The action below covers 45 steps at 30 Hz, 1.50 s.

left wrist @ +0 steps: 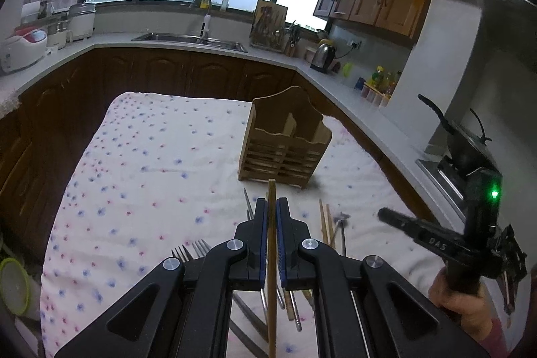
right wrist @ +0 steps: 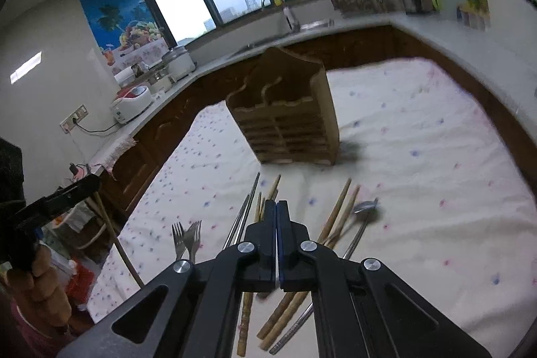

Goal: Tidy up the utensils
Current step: 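Lift the bamboo chopstick with the left gripper while the right gripper lifts the spoon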

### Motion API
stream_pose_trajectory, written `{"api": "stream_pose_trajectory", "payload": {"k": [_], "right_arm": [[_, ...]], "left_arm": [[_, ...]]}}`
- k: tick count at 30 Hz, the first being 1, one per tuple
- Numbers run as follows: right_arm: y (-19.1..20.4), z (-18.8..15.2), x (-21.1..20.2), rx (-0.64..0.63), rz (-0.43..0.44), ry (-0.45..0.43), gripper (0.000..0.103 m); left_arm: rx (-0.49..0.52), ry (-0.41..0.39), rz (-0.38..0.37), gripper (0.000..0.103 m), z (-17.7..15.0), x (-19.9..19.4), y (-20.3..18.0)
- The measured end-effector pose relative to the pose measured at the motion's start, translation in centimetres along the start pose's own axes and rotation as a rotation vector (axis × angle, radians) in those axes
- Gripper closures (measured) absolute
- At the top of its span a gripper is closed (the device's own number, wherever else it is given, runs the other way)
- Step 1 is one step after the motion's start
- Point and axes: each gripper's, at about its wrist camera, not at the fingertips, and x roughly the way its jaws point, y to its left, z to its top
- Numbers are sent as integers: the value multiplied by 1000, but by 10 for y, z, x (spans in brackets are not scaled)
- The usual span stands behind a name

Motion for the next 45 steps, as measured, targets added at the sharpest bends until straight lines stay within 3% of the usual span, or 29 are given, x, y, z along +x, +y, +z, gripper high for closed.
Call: {"api": "stream_pose_trajectory", "payload": {"k": [1,3,10,13,17,23,33,39,45], "right_arm": [[-6,-2,6,25,-10,12,97],[-16,-5,19,51,-63,38,68],[-56,-24,35,136,-203,75,67],[-66,-28,43,135,-250,100,72],[-62,-27,61,110,-248,137,74],[-67,-20,71,199,-176,133,74],[-94,-11,93,341,-145,104,95],[-76,-5,67,278,-114,12,99],[-27,18,29,118,-86,-90,101]], "left_arm": [[-4,-1,-1,100,1,0,1],[-13,-4,-1,100,3,1,3],[-51,-16,-5,100,7,1,15],[-62,-24,-13,100,10,2,18],[-63,-20,-25,100,12,8,21],[-64,-17,-29,100,13,13,23],[-74,-12,-41,100,16,22,30],[-87,-21,-40,100,16,21,32],[-75,-58,-43,100,18,12,27]]}}
